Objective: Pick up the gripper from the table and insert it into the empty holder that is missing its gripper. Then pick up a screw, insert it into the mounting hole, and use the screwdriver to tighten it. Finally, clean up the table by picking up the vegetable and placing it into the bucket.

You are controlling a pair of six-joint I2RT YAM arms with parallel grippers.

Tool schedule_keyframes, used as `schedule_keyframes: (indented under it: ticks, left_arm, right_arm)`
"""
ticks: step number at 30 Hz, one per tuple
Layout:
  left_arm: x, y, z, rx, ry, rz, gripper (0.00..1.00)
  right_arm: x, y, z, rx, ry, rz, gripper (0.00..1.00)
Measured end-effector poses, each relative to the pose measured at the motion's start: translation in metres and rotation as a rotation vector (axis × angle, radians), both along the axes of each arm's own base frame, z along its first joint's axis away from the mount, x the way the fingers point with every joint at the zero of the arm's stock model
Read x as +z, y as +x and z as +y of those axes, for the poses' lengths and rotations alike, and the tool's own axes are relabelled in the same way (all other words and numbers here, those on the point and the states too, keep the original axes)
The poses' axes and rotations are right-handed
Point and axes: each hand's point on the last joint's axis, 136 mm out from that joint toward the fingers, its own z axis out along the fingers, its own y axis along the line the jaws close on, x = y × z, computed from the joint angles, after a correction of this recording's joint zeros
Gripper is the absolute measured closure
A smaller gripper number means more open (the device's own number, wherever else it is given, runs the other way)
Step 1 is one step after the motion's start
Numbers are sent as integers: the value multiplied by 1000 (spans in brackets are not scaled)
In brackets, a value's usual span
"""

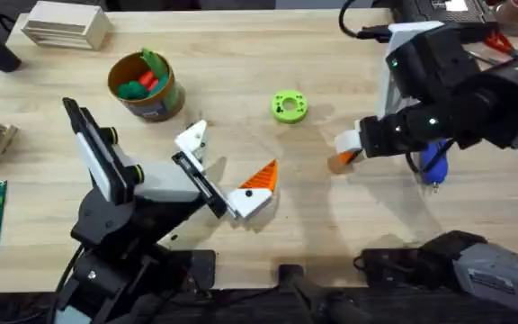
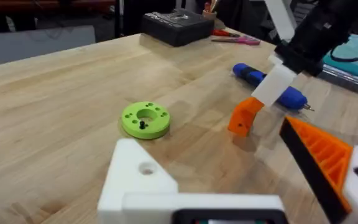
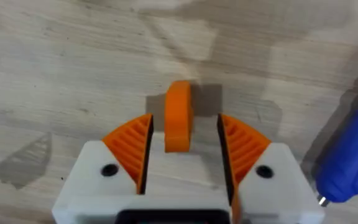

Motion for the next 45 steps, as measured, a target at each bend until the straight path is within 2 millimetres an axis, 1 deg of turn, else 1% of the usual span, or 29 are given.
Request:
schedule_keyframes:
  ticks: [3, 6, 8, 9, 10, 11, 13, 15, 17, 18, 22, 24, 25, 27, 29, 32, 34, 35, 37, 38, 39, 42, 45]
  left_arm:
    - [0, 0, 0, 0, 1, -1, 13]
    - [0, 0, 0, 0, 1, -1, 14]
    - [0, 0, 0, 0, 1, -1, 14]
    - [0, 0, 0, 0, 1, -1, 14]
    - [0, 0, 0, 0, 1, -1, 14]
    - [0, 0, 0, 0, 1, -1, 14]
    - [0, 0, 0, 0, 1, -1, 14]
    - [0, 0, 0, 0, 1, -1, 14]
    - [0, 0, 0, 0, 1, -1, 14]
    - [0, 0, 0, 0, 1, -1, 13]
    - [0, 0, 0, 0, 1, -1, 14]
    - [0, 0, 0, 0, 1, -1, 14]
    - [0, 0, 0, 0, 1, -1, 14]
    - [0, 0, 0, 0, 1, -1, 14]
    - [0, 0, 0, 0, 1, -1, 11]
    - [0, 0, 0, 0, 1, -1, 14]
    - [0, 0, 0, 0, 1, -1, 14]
    - [0, 0, 0, 0, 1, -1, 14]
    - [0, 0, 0, -1, 1, -1, 14]
    - [0, -1, -1, -9, 1, -2, 13]
    - [0, -4, -3, -30, 4, -8, 12]
    - [0, -6, -5, -46, 8, -12, 14]
    - [0, -7, -6, -54, 10, -15, 14]
  right_arm:
    - [-2, 1, 0, 6, -5, 7, 425]
    - [-3, 0, 0, 7, -6, 9, 527]
    - [-3, 0, 0, 7, -6, 10, 620]
    - [-3, 0, 0, 8, -6, 9, 683]
    - [-3, 1, 0, 11, -8, 8, 942]
    - [-3, 1, 0, 9, -10, 6, 978]
    - [-3, -1, -1, 8, -14, 16, 982]
    - [-1, -9, -4, 9, -24, 44, 982]
    - [4, -13, -6, 9, -25, 46, 982]
    - [29, -4, -3, 5, 12, -47, 983]
    - [65, 10, 3, -10, 140, -211, 983]
    - [78, 25, 17, 8, 271, -299, 983]
    - [88, 44, 48, 83, 498, -377, 983]
    - [89, 51, 68, 115, 640, -373, 983]
    - [90, 54, 84, 120, 752, -333, 983]
    - [100, 64, 106, 143, 919, -291, 983]
    - [106, 65, 122, 169, 1031, -237, 983]
    - [102, 61, 139, 174, 1152, -95, 983]
    - [94, 56, 147, 156, 1203, 20, 983]
    - [72, 28, 167, 120, 1287, 367, 983]
    - [71, 15, 176, 143, 1295, 439, 983]
    - [71, 6, 182, 165, 1299, 488, 983]
    - [72, 1, 184, 176, 1303, 518, 983]
